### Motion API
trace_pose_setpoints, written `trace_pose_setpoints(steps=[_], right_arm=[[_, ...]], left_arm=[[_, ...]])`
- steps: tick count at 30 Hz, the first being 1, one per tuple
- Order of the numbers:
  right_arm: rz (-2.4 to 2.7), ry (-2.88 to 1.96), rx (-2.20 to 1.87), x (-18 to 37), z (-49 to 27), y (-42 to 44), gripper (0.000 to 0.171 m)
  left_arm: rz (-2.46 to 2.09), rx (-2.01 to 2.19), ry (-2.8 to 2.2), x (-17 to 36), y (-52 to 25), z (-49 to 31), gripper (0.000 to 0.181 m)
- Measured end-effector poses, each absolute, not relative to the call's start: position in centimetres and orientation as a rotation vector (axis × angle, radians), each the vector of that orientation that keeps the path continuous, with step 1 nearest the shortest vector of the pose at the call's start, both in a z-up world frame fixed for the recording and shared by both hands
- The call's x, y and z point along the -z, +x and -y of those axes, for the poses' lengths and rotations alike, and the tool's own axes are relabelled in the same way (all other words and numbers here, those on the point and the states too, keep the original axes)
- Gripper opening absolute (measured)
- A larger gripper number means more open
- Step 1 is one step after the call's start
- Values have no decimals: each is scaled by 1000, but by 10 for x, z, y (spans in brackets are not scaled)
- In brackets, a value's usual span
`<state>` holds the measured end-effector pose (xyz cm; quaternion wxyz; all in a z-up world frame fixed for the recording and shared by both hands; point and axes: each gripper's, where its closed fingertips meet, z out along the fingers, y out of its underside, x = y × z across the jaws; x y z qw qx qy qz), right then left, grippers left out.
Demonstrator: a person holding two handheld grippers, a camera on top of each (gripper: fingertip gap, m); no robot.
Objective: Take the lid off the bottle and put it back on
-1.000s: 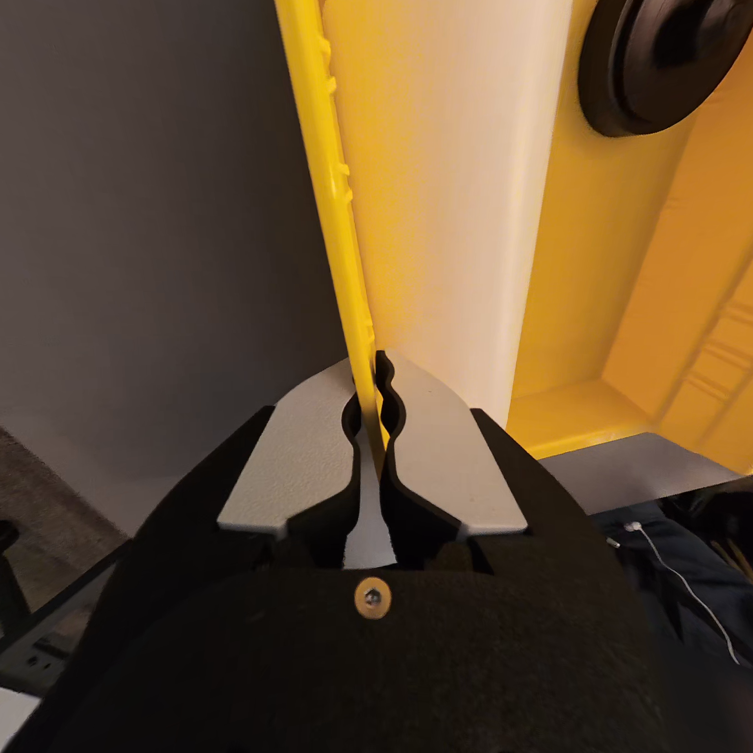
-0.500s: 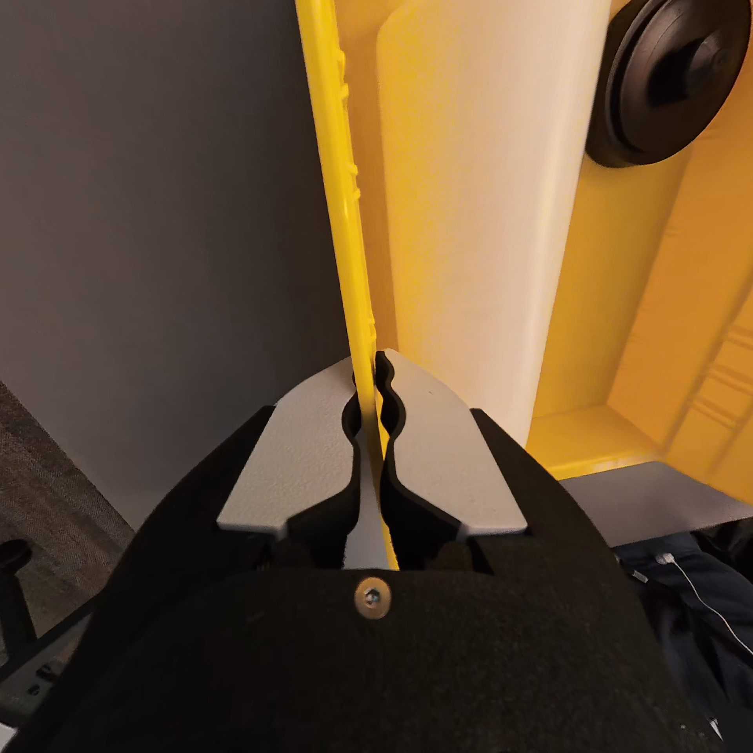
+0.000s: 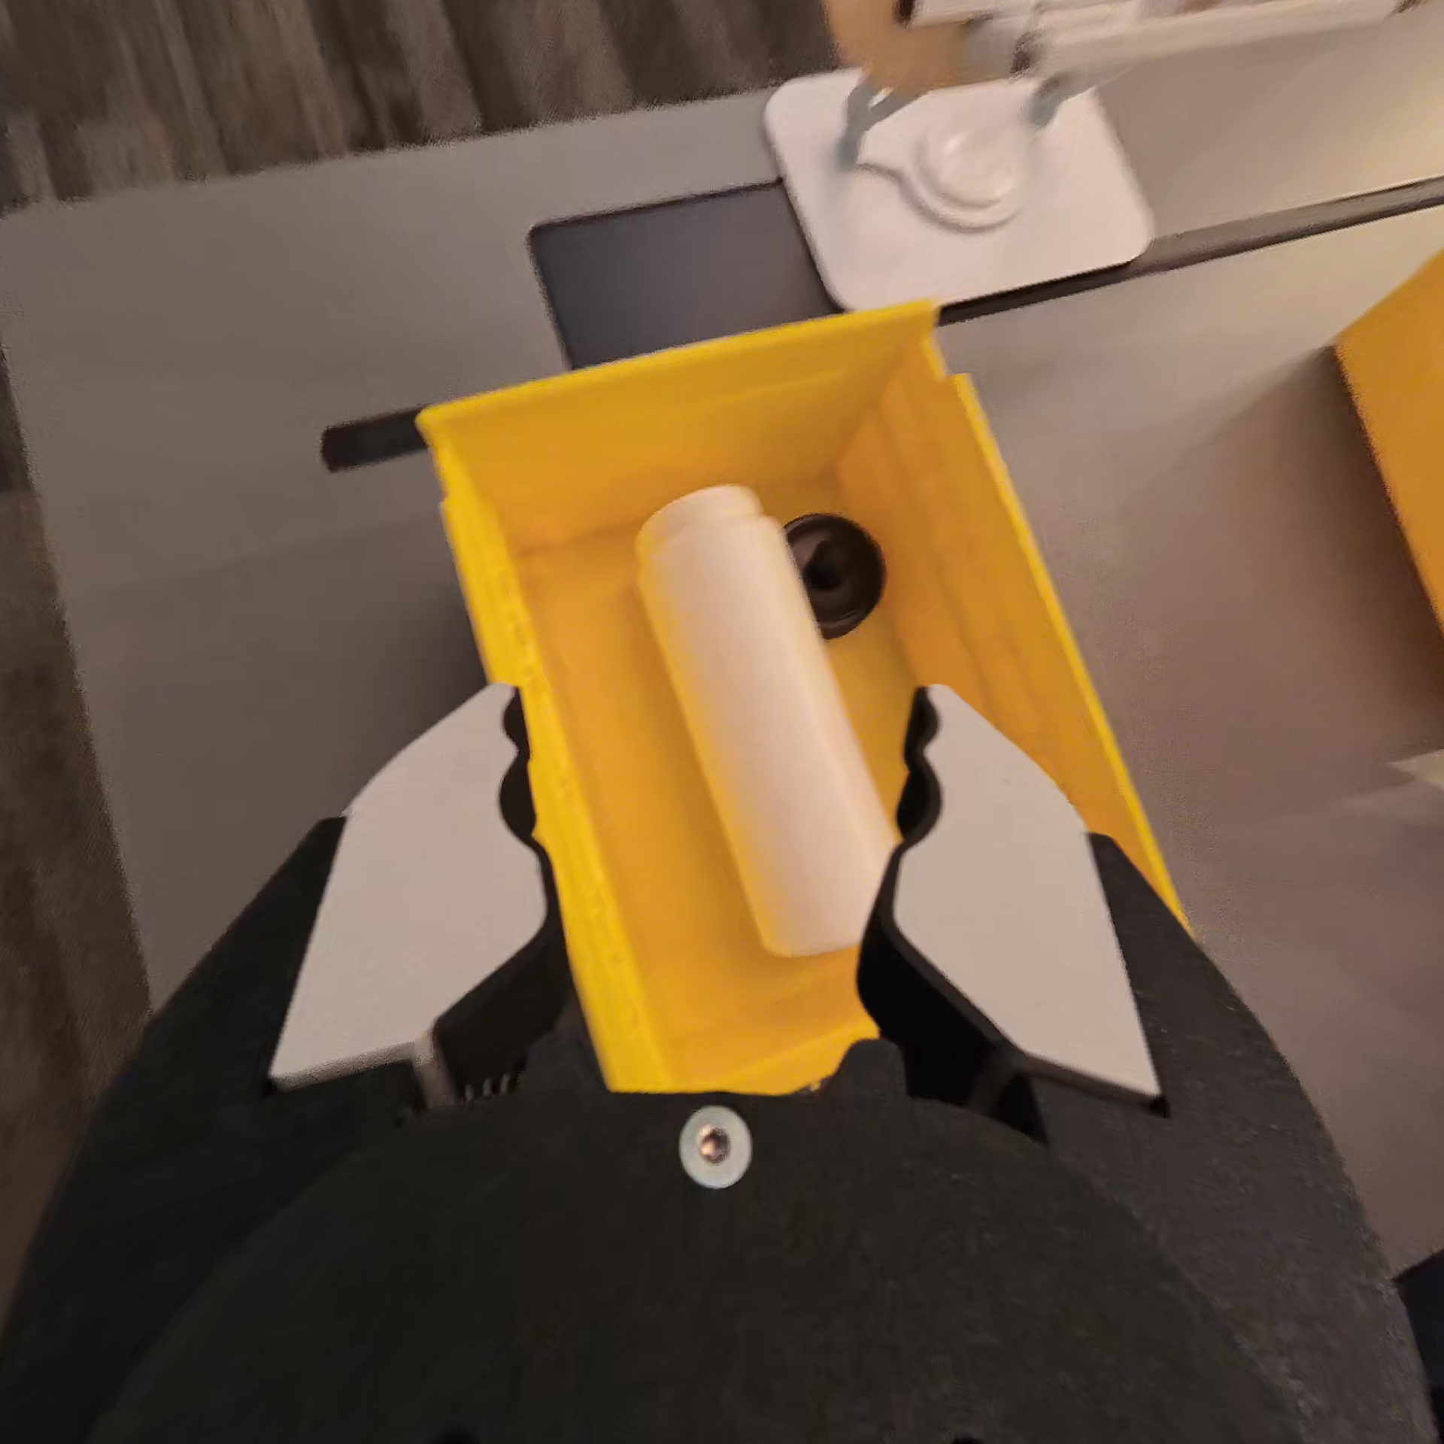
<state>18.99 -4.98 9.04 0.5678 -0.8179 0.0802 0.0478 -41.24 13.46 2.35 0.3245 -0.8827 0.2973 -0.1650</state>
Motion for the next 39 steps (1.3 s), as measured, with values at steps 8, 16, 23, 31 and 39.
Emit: trace_pose_setpoints(steps=[8, 16, 23, 31, 39], right_arm=[[-57, -1698, -303, -93, 31, 168, 44], [-50, -1707, -343, -98, 42, 164, 43], [-2, -1743, -381, -102, 50, 148, 44], [13, -1753, -436, -101, 54, 146, 43], [7, -1767, -475, -95, 53, 148, 43]], left_arm=[[-900, 408, -2566, 43, -376, -113, 86], [-903, -6, -2853, 100, -398, -117, 100], [-748, -17, -3006, 127, -407, -121, 86], [-700, -1, -3071, 140, -407, -117, 91], [-760, -15, -3059, 136, -408, -115, 89]])
